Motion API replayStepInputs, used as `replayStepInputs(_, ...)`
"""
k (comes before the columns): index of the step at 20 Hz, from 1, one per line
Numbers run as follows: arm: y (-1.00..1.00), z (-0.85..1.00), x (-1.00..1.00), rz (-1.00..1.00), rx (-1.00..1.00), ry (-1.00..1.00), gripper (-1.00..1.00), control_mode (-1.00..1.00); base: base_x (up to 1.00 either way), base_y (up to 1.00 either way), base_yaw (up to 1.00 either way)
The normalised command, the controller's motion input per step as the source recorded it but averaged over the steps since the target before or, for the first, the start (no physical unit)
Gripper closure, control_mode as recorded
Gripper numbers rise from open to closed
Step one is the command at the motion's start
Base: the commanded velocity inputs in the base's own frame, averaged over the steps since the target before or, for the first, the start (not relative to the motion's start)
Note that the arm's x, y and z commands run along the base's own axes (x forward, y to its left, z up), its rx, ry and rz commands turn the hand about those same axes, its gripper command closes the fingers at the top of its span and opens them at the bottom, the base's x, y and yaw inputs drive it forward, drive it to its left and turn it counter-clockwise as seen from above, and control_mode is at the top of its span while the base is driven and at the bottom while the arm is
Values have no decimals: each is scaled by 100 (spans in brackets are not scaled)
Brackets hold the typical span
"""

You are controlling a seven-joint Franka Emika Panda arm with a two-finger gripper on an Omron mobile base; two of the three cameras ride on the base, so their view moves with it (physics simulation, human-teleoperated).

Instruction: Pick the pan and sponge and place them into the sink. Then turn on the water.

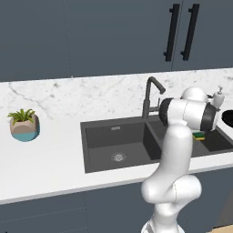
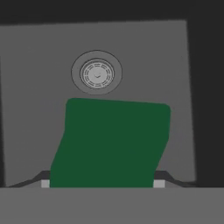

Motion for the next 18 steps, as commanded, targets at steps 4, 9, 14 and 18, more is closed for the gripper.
replayStepInputs(4, -18, -45, 19, 0, 0, 0, 100, -100, 0, 0, 0)
replayStepInputs(9, -17, -49, 16, 0, 0, 0, 100, -100, 0, 0, 0)
replayStepInputs(14, -2, -53, 10, 0, -1, 0, 100, -100, 0, 0, 0)
replayStepInputs(18, 0, -47, 3, 0, 0, 0, 100, -100, 0, 0, 0)
